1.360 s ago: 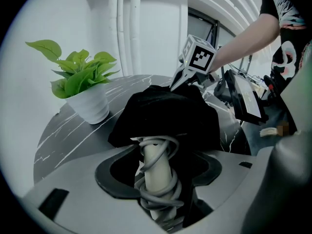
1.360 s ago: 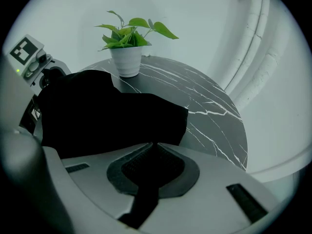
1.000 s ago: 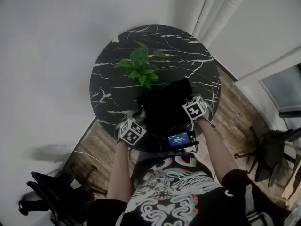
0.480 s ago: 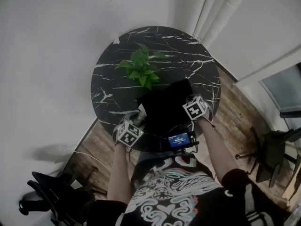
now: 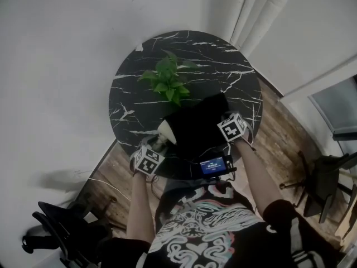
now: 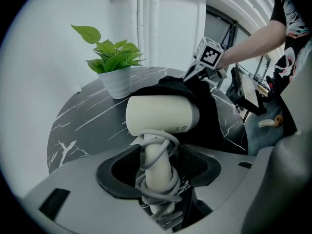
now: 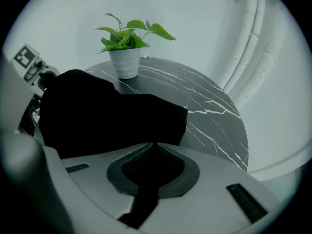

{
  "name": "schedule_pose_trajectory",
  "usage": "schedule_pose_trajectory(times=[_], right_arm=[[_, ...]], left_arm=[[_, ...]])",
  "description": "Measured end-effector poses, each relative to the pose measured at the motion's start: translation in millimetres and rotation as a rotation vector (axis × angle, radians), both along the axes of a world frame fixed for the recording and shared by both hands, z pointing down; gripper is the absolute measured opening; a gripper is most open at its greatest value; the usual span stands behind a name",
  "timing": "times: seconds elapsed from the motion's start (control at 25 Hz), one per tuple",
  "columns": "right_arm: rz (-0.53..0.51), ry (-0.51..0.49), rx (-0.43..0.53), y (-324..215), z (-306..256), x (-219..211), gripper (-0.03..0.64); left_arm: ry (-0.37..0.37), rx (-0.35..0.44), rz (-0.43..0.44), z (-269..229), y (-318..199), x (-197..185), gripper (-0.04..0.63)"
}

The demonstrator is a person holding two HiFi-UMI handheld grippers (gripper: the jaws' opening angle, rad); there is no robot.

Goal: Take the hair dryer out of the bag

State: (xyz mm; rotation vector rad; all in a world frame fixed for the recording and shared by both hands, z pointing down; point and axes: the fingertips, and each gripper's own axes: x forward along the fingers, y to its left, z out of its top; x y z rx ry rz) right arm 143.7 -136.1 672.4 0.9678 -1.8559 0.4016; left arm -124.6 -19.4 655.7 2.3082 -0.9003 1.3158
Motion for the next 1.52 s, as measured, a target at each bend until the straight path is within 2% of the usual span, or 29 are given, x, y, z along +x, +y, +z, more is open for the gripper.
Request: schedule_pose_trajectory(times=[0.16, 0.32, 0.52, 0.92, 1.16, 1.36, 1.52], right_arm=[[-0.013, -0.005, 0.024, -3, -6, -3, 0.029], [-0.003, -0.007, 0.004, 1, 1, 0, 0.030], [-0.021, -0.017, 0.040, -4, -7, -3, 0.029], [-0.011, -0.030, 0.040, -3, -6, -3, 0.030], [-0.011, -0.007, 0.030, -1, -1, 1, 0.030], [-0.006, -0.027, 0.055, -2, -5, -2, 0.030], [0.012, -0.062, 0.060, -1, -2, 1, 0.031]], left_arm=[[-0.014, -0.005, -0.024, 1, 1, -6, 0.256], [-0.028, -0.007, -0.050, 0, 2, -12, 0.255], [-0.038, -0.013, -0.091, -1, 5, -22, 0.255], [-0.028, -0.029, -0.165, 0, 6, -36, 0.255], [-0.012, -0.044, -0.253, -2, 4, -45, 0.255], [0.023, -0.045, -0.335, -2, 0, -47, 0.255], [0.013, -0.033, -0.332, 2, 0, -45, 0.267]])
